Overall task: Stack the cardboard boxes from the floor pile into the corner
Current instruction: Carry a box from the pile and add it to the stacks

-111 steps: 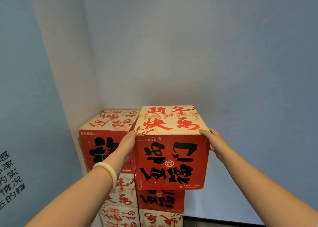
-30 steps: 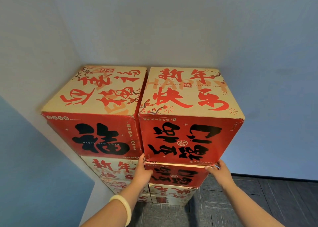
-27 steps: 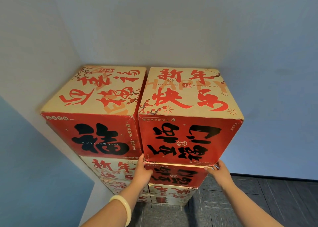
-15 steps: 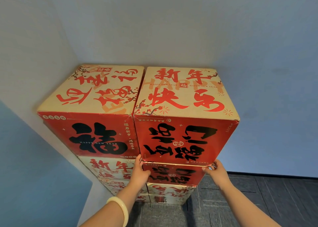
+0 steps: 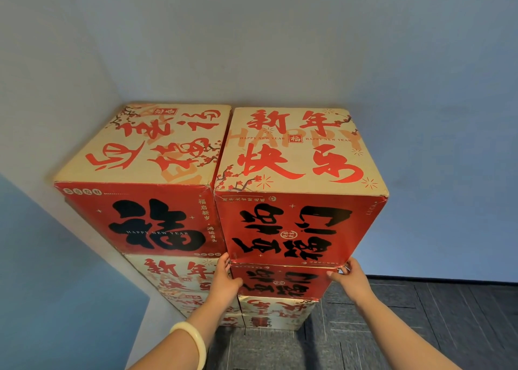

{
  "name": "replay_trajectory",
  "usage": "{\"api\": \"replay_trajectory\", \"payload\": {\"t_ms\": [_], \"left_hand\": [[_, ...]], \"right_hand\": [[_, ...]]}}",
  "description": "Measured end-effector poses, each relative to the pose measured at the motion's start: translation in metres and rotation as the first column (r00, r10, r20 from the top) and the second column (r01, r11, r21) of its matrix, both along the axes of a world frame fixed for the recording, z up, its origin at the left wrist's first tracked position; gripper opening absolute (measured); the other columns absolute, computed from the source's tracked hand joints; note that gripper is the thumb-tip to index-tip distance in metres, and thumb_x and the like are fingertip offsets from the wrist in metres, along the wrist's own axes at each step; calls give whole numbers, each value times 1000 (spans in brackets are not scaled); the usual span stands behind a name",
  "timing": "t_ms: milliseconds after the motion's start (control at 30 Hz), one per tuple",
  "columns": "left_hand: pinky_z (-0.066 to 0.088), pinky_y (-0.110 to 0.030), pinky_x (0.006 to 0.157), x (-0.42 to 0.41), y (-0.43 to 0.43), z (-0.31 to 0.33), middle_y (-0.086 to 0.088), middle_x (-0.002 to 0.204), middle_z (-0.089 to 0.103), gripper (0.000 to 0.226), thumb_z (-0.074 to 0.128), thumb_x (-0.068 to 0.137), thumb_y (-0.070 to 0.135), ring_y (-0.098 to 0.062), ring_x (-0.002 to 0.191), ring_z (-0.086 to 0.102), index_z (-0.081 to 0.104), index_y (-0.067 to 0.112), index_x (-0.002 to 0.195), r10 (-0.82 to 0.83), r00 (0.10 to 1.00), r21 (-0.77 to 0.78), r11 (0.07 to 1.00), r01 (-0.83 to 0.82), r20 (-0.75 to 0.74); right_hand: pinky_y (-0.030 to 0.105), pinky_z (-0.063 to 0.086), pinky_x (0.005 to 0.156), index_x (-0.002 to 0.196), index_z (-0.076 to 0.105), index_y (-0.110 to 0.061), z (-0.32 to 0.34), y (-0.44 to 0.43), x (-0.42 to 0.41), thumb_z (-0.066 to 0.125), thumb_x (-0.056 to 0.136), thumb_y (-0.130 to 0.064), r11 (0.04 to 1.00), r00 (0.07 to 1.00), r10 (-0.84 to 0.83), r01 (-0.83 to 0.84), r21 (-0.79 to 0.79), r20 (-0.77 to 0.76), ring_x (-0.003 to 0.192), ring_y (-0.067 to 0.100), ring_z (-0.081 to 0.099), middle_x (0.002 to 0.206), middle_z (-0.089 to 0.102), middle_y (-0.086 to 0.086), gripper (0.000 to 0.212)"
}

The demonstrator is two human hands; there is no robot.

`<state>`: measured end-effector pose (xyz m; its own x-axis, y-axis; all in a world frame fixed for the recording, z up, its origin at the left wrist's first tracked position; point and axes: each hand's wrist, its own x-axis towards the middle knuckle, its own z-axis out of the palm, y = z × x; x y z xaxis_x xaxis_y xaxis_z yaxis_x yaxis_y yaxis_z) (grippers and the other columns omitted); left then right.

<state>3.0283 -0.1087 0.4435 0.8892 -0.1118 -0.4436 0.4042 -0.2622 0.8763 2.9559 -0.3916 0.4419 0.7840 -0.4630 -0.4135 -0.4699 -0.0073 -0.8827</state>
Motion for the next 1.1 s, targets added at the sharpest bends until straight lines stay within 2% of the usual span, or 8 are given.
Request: {"api": "replay_trajectory", "payload": {"t_ms": [167, 300, 400, 533, 600, 767, 933, 1100], "left_hand": [[37, -26, 98, -3, 1, 6, -9, 152, 25, 78, 53, 83, -14, -22, 141, 23, 16, 11, 147, -2, 1000, 1, 1000, 2, -5], [33, -43, 110, -5, 4, 5, -13, 150, 29, 71, 50, 84, -16, -24, 139, 28, 23, 6, 145, 33, 999, 25, 999, -32, -18], [38, -36, 104, -10, 3, 6, -14, 147, 33, 64, 48, 85, -15, -26, 137, 32, 27, 3, 143, 31, 999, 69, 997, -28, -34], [44, -31, 86, -10, -1, 5, -14, 143, 40, 63, 49, 86, -11, -32, 126, 45, 31, 7, 143, -46, 995, 159, 986, 59, -84], [46, -35, 90, -5, -1, -2, -12, 146, 36, 69, 51, 85, -9, -33, 125, 46, 27, 13, 146, -62, 992, 172, 982, 81, -112], [37, -22, 85, 0, -7, -6, -7, 145, 38, 77, 53, 87, -7, -18, 119, 46, 14, 15, 150, -93, 985, 135, 984, 113, -148], [39, -30, 100, 8, -7, -17, -7, 149, 33, 77, 53, 85, -7, -23, 131, 39, 17, 16, 149, -84, 988, 150, 983, 103, -131], [42, -27, 96, 13, -1, -24, -2, 146, 38, 74, 56, 84, -2, -20, 129, 41, 25, 20, 147, -99, 990, 144, 983, 113, -101]], "right_hand": [[31, 38, 92, 132, 40, -5, -3, -1, 0, 65, 81, 3, 1000, 1000, 18, -18, -10, 23, 119, 27, 50, 128, 54, 13, 57], [30, 39, 91, 132, 40, -4, -5, -3, -1, 65, 81, 5, 1000, 999, 19, -19, 9, 33, 114, 25, 52, 125, 56, 13, 57], [30, 39, 91, 133, 41, -2, -9, -5, 0, 63, 80, 9, 999, 999, 6, -8, 50, 32, 112, 22, 52, 126, 56, 14, 58], [34, 38, 100, 134, 42, -2, -20, -10, -1, 65, 79, 8, 997, 1000, 0, 0, 80, 3, 126, 27, 48, 134, 52, 14, 60], [37, 36, 104, 132, 45, -2, -25, -10, -1, 66, 79, 7, 997, 1000, 5, -5, 81, -7, 127, 27, 47, 134, 52, 13, 58], [35, 40, 101, 125, 50, -4, -32, -9, 0, 64, 80, 9, 998, 1000, 30, -30, 59, -7, 119, 24, 53, 124, 59, 9, 49], [32, 40, 97, 127, 49, -6, -35, -7, 3, 62, 80, 9, 998, 999, 47, -47, 42, -4, 118, 20, 53, 122, 60, 5, 52], [33, 41, 95, 126, 51, -12, -39, -6, 3, 65, 80, 4, 997, 997, 75, -75, -1, -5, 119, 20, 53, 120, 61, 1, 51]]}}
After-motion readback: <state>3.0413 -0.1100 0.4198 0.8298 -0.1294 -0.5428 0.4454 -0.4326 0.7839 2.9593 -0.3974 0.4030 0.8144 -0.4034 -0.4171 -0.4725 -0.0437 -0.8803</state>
